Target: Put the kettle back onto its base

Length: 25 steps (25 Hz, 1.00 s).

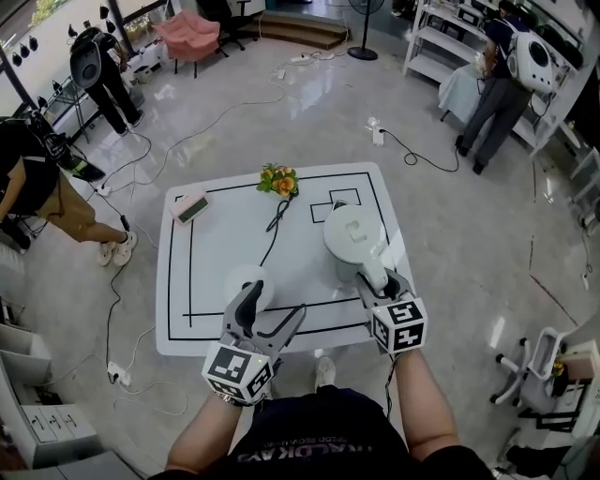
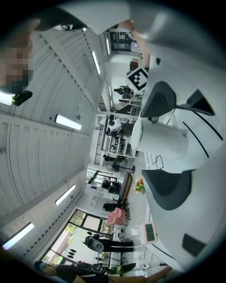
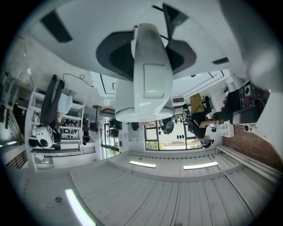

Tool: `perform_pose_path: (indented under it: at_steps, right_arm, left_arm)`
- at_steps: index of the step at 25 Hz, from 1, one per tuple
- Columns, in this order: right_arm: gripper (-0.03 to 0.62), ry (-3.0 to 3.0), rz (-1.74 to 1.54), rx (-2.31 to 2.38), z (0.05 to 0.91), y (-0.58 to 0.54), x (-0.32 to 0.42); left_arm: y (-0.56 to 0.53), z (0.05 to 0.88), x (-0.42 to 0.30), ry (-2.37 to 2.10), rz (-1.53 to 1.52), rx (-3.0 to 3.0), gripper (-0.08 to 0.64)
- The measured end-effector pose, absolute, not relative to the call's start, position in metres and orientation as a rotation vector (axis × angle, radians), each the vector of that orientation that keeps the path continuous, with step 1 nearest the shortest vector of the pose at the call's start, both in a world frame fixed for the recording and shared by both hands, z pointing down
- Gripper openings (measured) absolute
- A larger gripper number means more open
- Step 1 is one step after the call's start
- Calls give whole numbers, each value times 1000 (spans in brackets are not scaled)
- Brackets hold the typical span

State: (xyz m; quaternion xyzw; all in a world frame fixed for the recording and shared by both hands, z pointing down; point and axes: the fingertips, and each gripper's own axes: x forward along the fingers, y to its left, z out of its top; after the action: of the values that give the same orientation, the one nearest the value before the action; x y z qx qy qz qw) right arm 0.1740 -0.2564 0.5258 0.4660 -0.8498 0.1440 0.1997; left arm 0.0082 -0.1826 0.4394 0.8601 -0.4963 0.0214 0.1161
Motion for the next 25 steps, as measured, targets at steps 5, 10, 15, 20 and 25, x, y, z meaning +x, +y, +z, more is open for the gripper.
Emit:
perform_pose_path:
  at_steps: [5, 10, 15, 20, 25]
  right_arm:
    - [152, -2391, 429, 1299, 526, -258, 174]
    - [152, -2382, 436, 1326, 526, -258, 170]
    - [144, -2396, 392, 1338, 524, -259, 171]
    - [137, -2440, 356, 1379, 515, -261, 168]
    - [114, -2475, 282, 1393, 495, -269, 156]
  left_arm:
    - [-180, 436, 0, -1483, 58, 2504, 364]
    - [-179, 433, -8, -1499, 53, 2502, 364]
    - [-178, 432, -14, -1496, 51, 2503, 356]
    - [-178, 433, -23, -1495, 69, 2501, 314]
    - [-177, 431, -38, -1507, 50, 2490, 153]
